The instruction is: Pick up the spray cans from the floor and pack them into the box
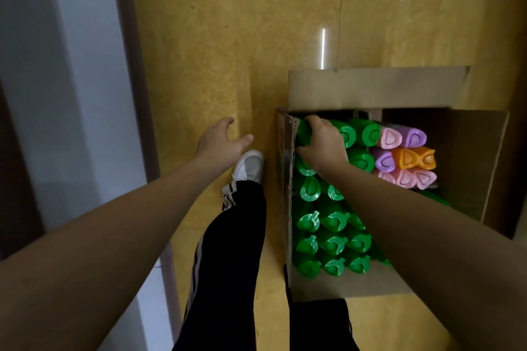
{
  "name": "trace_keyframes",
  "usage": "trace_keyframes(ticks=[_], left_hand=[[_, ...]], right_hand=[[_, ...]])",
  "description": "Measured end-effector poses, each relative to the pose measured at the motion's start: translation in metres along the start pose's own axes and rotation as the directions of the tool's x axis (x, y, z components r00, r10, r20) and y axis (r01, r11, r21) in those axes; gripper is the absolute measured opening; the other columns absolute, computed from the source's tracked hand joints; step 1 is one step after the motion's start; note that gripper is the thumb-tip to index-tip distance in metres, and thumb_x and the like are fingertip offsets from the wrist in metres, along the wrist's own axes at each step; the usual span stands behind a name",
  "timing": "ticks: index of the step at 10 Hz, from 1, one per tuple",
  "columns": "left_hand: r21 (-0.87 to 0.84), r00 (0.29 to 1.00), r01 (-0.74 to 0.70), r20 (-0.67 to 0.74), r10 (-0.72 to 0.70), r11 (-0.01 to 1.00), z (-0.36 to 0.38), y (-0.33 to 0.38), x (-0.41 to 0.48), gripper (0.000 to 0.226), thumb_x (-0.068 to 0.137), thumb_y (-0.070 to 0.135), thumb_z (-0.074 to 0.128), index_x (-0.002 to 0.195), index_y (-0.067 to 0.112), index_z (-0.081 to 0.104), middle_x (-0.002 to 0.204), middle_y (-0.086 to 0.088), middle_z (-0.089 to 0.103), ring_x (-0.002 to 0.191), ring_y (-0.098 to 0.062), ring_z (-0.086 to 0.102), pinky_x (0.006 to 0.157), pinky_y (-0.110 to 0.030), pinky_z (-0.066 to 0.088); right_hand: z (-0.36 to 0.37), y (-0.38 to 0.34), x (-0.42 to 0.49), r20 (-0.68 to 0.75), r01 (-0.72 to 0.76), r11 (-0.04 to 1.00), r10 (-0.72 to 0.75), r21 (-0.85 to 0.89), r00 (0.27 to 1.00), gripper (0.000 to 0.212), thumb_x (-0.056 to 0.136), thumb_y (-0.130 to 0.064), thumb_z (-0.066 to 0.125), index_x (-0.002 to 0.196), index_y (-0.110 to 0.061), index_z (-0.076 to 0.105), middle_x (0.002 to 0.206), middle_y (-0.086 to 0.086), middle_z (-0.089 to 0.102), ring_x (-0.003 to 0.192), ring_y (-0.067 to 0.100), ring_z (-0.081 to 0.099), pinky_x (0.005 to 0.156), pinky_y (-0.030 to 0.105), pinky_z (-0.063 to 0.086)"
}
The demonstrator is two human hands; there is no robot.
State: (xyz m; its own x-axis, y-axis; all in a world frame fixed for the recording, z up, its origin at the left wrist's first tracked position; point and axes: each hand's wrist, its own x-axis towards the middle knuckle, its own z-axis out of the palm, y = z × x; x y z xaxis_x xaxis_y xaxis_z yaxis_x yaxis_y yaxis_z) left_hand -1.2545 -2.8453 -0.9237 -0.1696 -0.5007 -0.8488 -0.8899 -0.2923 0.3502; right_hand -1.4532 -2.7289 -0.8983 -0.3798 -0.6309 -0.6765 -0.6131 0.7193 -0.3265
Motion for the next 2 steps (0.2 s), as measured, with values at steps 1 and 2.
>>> trace_keyframes(ticks=[1, 2], left_hand=[[0.044, 0.999, -0.047, 0.008, 0.046, 0.998, -0.010, 0.022, -0.023, 0.075, 0.087, 0.057, 0.067, 0.151, 0.028, 0.039, 0.154, -0.005, 0.042, 0.138, -0.030, 0.043, 0.108, -0.046, 0.042], [0.076, 0.990, -0.124, -0.065, 0.129, 0.989, -0.026, 0.058, -0.046, 0.072, 0.090, 0.056, 0.064, 0.152, 0.030, 0.037, 0.155, -0.006, 0.039, 0.138, -0.031, 0.043, 0.109, -0.047, 0.041]], right_hand=[[-0.020, -0.004, -0.016, -0.001, 0.016, 1.000, -0.016, 0.001, 1.000, 0.059, 0.082, -0.013, 0.076, 0.137, -0.006, 0.054, 0.129, 0.017, 0.060, 0.117, 0.035, 0.057, 0.096, 0.044, 0.048], [-0.039, -0.006, -0.032, -0.086, 0.026, 1.000, -0.024, 0.018, 0.996, 0.055, 0.083, -0.017, 0.074, 0.134, -0.008, 0.057, 0.127, 0.017, 0.061, 0.115, 0.036, 0.058, 0.093, 0.040, 0.048]])
